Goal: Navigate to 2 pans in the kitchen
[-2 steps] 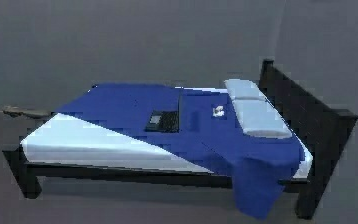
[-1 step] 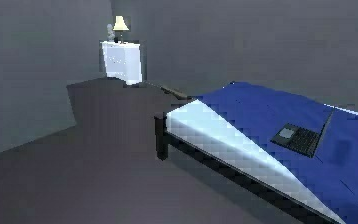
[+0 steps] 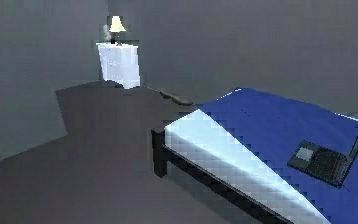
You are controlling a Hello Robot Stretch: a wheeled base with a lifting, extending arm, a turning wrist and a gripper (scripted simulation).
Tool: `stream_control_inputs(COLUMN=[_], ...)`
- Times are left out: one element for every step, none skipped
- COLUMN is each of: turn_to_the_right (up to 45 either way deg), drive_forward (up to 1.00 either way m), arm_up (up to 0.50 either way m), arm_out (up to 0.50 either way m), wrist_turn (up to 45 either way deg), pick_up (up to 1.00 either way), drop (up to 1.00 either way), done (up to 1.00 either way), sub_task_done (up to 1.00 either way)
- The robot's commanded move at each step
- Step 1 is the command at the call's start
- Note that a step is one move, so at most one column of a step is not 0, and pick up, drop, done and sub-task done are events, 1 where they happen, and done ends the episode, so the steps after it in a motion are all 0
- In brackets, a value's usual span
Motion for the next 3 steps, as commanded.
stream_control_inputs(turn_to_the_right=[-42.0, 0.0, -39.0], drive_forward=[0.0, 0.5, 0.0], arm_up=[0.0, 0.0, 0.0], arm_out=[0.0, 0.0, 0.0], wrist_turn=[0.0, 0.0, 0.0], pick_up=[0.0, 0.0, 0.0], drop=[0.0, 0.0, 0.0], done=[0.0, 0.0, 0.0], sub_task_done=[0.0, 0.0, 0.0])
